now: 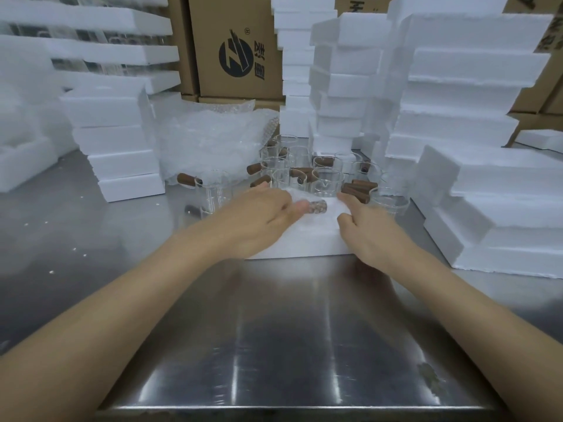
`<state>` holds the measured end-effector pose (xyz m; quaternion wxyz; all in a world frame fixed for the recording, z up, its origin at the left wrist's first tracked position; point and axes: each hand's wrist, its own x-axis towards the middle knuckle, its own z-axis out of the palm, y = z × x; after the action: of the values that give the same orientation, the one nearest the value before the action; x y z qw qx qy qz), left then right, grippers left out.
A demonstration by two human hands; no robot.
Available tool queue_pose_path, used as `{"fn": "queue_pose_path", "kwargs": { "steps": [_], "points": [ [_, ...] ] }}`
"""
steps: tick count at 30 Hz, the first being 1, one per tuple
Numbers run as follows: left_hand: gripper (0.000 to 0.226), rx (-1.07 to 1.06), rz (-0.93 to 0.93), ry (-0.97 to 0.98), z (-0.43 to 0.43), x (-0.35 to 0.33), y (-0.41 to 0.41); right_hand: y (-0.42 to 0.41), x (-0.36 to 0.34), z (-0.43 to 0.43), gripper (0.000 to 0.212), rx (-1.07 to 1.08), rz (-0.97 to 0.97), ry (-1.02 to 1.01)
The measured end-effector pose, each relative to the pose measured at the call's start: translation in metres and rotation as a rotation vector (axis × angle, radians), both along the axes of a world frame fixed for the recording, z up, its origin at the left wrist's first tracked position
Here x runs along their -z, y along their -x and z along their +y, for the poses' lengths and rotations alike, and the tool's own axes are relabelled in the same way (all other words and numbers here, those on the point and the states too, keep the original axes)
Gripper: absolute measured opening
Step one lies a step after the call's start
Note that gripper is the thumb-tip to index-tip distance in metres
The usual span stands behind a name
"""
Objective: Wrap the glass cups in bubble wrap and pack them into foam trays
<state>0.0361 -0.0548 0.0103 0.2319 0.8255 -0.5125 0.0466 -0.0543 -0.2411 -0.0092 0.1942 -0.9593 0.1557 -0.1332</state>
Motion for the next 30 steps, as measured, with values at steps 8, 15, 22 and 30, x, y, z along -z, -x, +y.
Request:
{"fn": "queue_pose_path", "kwargs": {
  "steps": [8,15,22,30],
  "points": [
    [0.067,-0.224,0.234,0.499,0.025,-0.022,-0.032,-0.002,-0.003,-0.006,0.050,-0.011,-0.011,-0.139],
    [0.079,-0.254,0.154,0.308,0.032,-0.018,-0.030,-0.003,-0.005,-0.007,0.039,0.021,-0.043,-0.178],
    [0.071,-0.125,0.228,0.265,0.044,-0.015,-0.039,0.002,-0.011,0.002,0.036,-0.076,-0.210,0.063],
    [0.069,-0.099,0.177,0.076,0.044,-0.020,-0.038,-0.001,-0.006,-0.004,0.033,-0.116,-0.200,0.026]
  ]
}}
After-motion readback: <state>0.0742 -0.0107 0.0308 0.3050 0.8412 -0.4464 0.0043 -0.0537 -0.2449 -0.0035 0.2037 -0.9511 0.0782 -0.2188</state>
